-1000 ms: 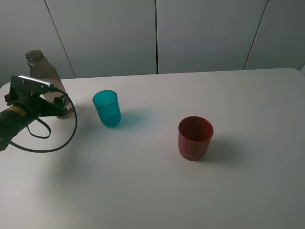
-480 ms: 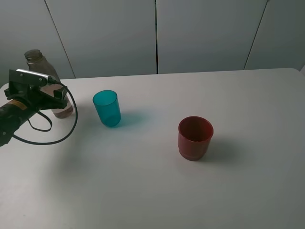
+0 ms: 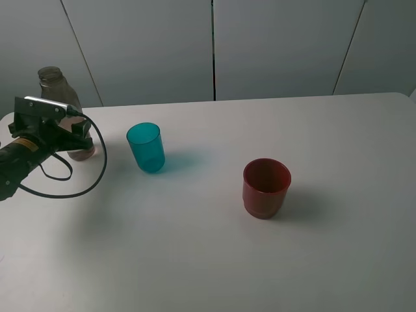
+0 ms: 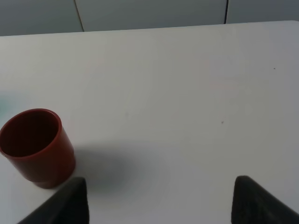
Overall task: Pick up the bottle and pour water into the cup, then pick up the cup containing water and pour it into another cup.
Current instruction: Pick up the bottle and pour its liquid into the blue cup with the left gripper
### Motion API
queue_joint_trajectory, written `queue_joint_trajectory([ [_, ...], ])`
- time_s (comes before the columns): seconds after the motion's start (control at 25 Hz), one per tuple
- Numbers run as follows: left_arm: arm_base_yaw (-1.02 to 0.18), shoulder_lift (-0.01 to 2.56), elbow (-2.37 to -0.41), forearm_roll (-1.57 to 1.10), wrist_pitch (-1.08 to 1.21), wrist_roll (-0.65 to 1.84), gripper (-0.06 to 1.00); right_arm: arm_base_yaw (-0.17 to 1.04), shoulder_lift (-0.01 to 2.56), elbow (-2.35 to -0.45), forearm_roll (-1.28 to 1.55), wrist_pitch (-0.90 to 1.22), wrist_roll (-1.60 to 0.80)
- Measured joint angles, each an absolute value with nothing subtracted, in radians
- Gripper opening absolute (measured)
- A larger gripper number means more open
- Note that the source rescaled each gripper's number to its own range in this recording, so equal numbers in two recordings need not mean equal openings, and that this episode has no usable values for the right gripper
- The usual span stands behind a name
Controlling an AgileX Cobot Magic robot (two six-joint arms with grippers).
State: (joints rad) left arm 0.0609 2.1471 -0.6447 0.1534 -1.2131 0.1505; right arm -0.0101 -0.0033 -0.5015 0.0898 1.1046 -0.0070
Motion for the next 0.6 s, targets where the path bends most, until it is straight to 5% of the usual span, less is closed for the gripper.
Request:
queue_joint_trajectory([
  [0.6, 0.061, 2.132, -0.645, 0.157, -1.194, 0.155, 0.09, -0.01, -0.003, -0.501, 0.09, 1.105, -0.007],
])
